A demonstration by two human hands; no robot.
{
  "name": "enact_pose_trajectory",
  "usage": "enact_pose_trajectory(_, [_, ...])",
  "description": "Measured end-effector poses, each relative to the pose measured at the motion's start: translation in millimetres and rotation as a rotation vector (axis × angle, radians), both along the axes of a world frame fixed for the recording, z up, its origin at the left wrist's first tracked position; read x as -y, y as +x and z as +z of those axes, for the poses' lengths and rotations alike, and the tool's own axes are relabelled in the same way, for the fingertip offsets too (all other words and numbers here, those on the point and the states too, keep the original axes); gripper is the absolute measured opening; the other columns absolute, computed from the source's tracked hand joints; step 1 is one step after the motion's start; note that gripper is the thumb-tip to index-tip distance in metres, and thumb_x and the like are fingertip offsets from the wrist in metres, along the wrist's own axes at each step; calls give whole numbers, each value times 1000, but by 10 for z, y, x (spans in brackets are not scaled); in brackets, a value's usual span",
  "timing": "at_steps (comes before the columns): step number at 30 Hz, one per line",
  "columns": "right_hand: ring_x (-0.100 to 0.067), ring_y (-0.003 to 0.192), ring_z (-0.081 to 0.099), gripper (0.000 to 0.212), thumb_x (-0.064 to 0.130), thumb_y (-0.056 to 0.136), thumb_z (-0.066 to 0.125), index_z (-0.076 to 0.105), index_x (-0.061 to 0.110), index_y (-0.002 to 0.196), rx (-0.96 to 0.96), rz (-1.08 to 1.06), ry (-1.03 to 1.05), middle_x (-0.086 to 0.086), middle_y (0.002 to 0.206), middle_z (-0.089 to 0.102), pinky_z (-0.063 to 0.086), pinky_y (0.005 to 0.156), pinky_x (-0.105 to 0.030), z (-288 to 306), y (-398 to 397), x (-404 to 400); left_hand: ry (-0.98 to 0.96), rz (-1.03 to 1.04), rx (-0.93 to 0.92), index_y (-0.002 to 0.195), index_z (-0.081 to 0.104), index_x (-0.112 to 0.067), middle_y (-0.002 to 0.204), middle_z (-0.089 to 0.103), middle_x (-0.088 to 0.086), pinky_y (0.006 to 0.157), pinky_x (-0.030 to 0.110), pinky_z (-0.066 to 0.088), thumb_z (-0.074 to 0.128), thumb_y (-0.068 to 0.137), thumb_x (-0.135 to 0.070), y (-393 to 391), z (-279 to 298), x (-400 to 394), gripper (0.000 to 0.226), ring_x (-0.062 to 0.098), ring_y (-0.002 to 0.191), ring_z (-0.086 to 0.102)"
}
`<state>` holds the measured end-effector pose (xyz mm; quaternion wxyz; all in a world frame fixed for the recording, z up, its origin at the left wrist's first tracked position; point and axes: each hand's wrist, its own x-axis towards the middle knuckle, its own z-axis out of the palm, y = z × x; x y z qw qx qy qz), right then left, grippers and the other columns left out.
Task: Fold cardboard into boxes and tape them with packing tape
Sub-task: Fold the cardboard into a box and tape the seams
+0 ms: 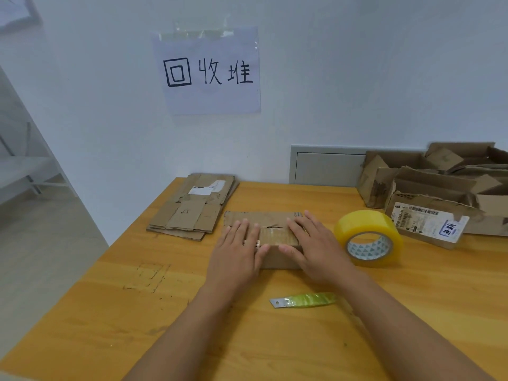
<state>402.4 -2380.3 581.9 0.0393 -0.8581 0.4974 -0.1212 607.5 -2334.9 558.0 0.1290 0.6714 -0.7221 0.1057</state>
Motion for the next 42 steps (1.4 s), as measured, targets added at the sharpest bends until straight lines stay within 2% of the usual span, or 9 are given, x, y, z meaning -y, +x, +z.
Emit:
enact_pose_trajectory(5, [-11, 152, 0, 115, 84, 68, -23, 20, 24, 157, 14, -10, 27, 7, 165, 15, 14, 120, -33, -23, -12, -52, 19, 6, -13, 156, 22, -10, 163, 20, 12, 119, 35, -8, -8, 94, -55, -152, 32, -49, 82, 27, 153, 11])
enact_pose_trajectory(12, [-17, 153, 1, 75, 64, 98, 22, 22, 17, 157, -64, 16, -61, 1, 164, 21, 6, 122, -36, 278, -106, -41, -23, -9, -21, 142, 53, -26, 141, 56, 13, 110, 44, 36, 19, 103, -54, -86, 6, -29, 59, 31, 133, 51])
enact_pose_trajectory(15, [-24, 153, 7, 68, 61, 99, 30, 30, 20, 153, -83, -120, -215, -3, 159, 31, 6, 122, -42, 504, -399, 59, -17, 9, -2, 144, 49, -28, 144, 53, 11, 113, 44, 34, 14, 100, -62, -86, 1, -14, 66, 31, 136, 47])
enact_pose_trajectory(17, [-26, 152, 12, 70, 67, 96, 32, 32, 25, 152, -223, -227, -118, -4, 159, 32, 7, 123, -48, 613, -618, 131, 20, 18, -1, 146, 46, -29, 148, 49, 10, 115, 44, 30, 11, 98, -64, -83, 9, 2, 70, 31, 139, 42])
enact_pose_trajectory(22, [-26, 127, 48, 71, 72, 90, 42, 44, 23, 142, -271, -288, 118, -6, 140, 51, 43, 104, -47, 690, -849, 206, 36, 5, -22, 146, 46, -31, 148, 49, 10, 116, 46, 28, 6, 97, -67, -62, 11, 44, 73, 31, 140, 41])
enact_pose_trajectory(28, [-30, 123, 47, 53, 55, 96, 40, 54, 18, 131, -405, -303, 66, -10, 133, 53, 37, 101, -47, 676, -610, 193, 30, -1, -46, 151, 37, -33, 156, 39, 7, 120, 43, 17, 2, 92, -70, -72, 35, 15, 78, 29, 147, 29])
enact_pose_trajectory(32, [-30, 123, 47, 65, 72, 86, 51, 55, 23, 129, -462, -331, 59, -7, 129, 55, 36, 101, -49, 666, -590, 209, 35, -3, -51, 153, 32, -35, 159, 33, 6, 121, 40, 12, -15, 84, -75, -87, 63, -1, 92, 27, 149, 24])
enact_pose_trajectory(38, [-25, 110, 53, 59, 71, 80, 56, 59, 25, 117, -287, -358, -43, -2, 115, 60, 46, 90, -45, 578, -748, 158, 23, -5, -64, 149, 40, -33, 155, 40, 7, 120, 42, 19, -10, 87, -75, -94, 81, -3, 90, 28, 145, 32])
enact_pose_trajectory(42, [-25, 105, 56, 63, 65, 80, 60, 59, 20, 124, 81, -405, 31, -3, 116, 62, 50, 90, -46, 623, -814, 86, 14, -8, -66, 149, 42, -32, 153, 42, 8, 119, 45, 22, 10, 92, -68, -84, 45, 16, 74, 30, 143, 35])
